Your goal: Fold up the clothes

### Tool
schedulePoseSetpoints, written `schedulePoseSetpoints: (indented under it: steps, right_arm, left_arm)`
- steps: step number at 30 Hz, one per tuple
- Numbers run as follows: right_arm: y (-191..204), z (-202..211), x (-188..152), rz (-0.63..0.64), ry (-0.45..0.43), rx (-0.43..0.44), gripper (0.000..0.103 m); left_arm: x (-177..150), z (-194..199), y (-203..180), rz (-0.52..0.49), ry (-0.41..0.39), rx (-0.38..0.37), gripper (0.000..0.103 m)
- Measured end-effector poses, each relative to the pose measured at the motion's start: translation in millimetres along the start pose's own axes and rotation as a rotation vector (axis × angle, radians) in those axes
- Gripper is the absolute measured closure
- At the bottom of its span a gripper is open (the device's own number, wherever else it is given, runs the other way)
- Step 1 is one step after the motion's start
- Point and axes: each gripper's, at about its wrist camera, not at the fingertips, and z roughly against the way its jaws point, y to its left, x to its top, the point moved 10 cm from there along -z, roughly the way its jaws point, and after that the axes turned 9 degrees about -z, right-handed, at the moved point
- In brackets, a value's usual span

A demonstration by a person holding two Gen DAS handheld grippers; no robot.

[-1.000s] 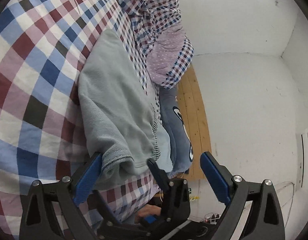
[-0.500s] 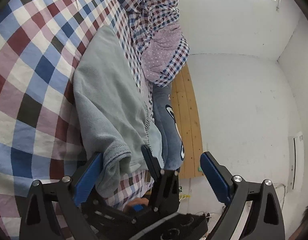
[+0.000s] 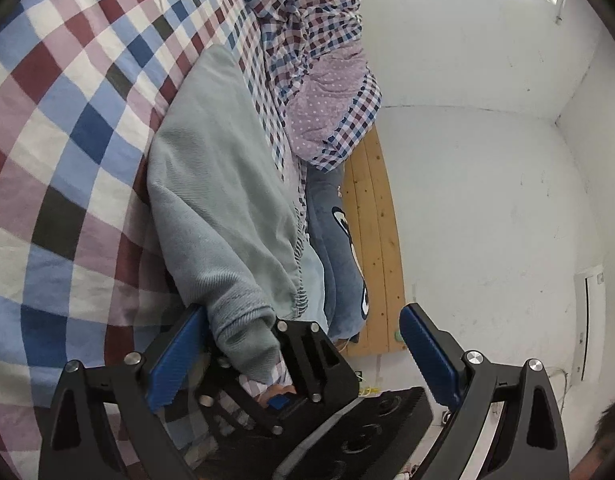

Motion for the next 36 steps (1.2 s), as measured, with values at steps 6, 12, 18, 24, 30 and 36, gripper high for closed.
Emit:
schedulePoseSetpoints:
  steps: [6,12,18,24,30,36]
  right_arm:
    - [-14,16,3,-0.078,-0.021,0.017,0.086]
    - [-15,31,5,-0.091,-0.048,0.032,0.088]
    - [-17,39,5,-0.09,-0.071,0.046,0.088]
    - [-22,52,5,-0.113,-0.085,0.046,0.089]
    - [-11,54,1,-0.065,-0.071,0.028,0.089]
    - [-3,61,13,-0.032,-0.102,-0.021,0.09]
  left_arm:
    - [15,12,10,-0.019,-0.026,0.088,0.005]
    - [25,9,36,0.027,-0.021,0.14,0.005]
    - [47,-15,41,-0.018,0.01,0.169,0.006]
    - [59,-44,49,-0.059,0.062,0.244,0.028]
    - [67,-63,60,-0.07,0.086,0.32,0.069]
    - [71,-49,28,-0.21,0.024,0.36,0.089]
